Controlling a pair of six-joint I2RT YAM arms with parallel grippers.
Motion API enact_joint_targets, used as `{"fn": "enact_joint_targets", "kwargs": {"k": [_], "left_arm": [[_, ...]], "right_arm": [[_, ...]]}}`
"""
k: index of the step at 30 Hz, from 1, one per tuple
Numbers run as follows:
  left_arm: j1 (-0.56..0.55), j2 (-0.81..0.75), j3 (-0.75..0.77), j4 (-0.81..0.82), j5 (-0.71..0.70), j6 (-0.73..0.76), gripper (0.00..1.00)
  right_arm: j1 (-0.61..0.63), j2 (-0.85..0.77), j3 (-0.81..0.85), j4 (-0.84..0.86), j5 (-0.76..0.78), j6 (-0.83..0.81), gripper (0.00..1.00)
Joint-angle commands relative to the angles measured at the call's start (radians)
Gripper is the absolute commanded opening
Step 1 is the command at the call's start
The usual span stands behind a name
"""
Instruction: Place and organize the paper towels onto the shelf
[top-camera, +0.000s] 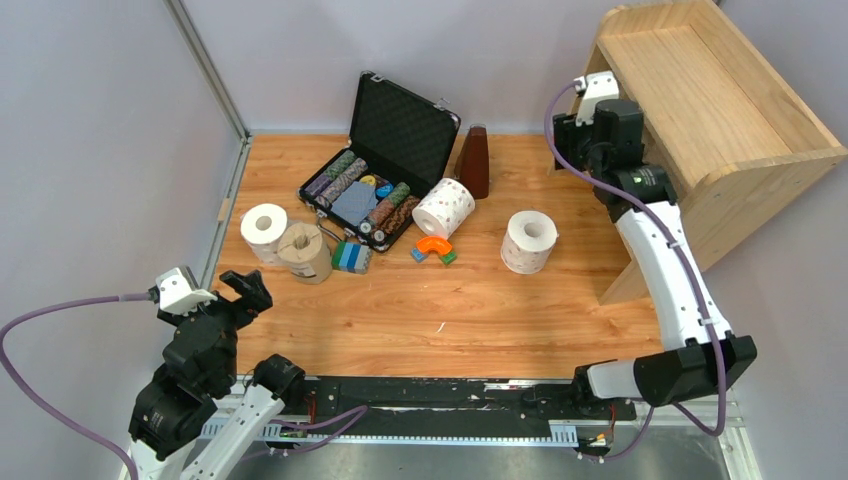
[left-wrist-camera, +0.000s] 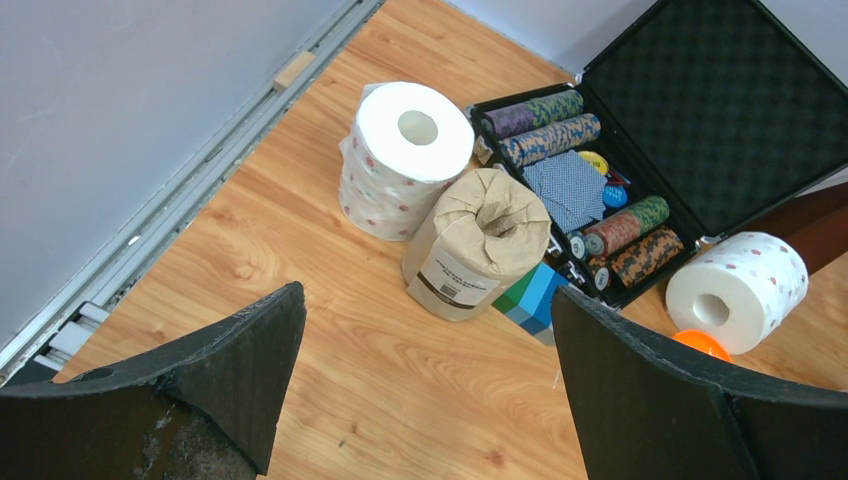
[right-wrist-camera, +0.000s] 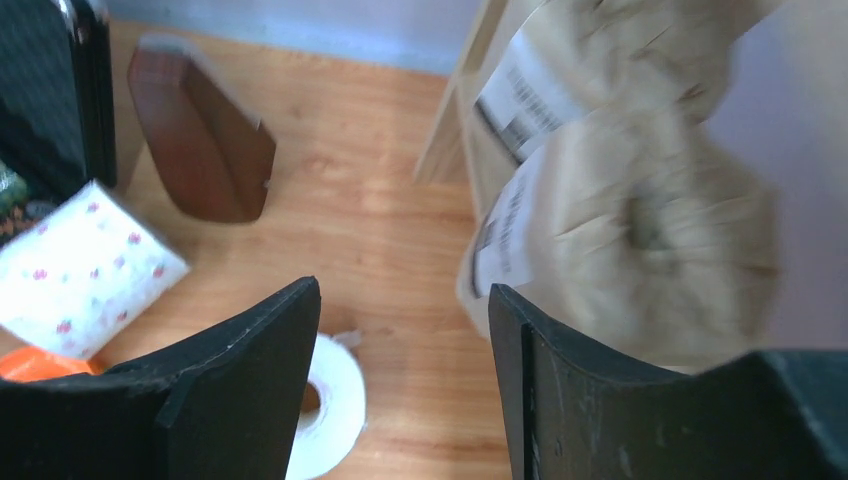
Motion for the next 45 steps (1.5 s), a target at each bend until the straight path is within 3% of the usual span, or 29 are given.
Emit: {"fn": "enact_joint_targets", "kwargs": {"k": [1,13,25,28,36,41,45], "left_arm": [[0.004,0.019,0.010,0.038,-0.004,0.006,1.00],[0.004,0.018,0.010,0.037,-0.005,0.005,1.00],[0.004,0.008,0.010,0.032,-0.016,-0.001,1.00],[0.004,0.010,0.009,0.034,-0.018,0.001,1.00],[0.004,0.031,0.006,0.046,0.003,0.011,1.00],[0.004,0.098,-0.003,0.101,0.091,0.066,1.00],[0.004,0.217,0.008,0.125,0.203,0.056,1.00]], "right_arm": [[0.017,0.020,-0.081,0.033,-0.054,0.059,0.63],[0.008,0.154,-0.102,0.103,0.231,0.047,0.63],[-0.016,0.182,-0.098,0.123,0.283,0.055,0.64],[-0.016,0.172,-0.098,0.119,0.234,0.053,0.64],[-0.005,0.055,-0.127,0.079,-0.087,0.098,0.66],[0.014,0.007,-0.122,0.051,-0.281,0.169,0.67],[0.062,-0.022,-0.142,0.043,-0.333,0.201,0.67]]}}
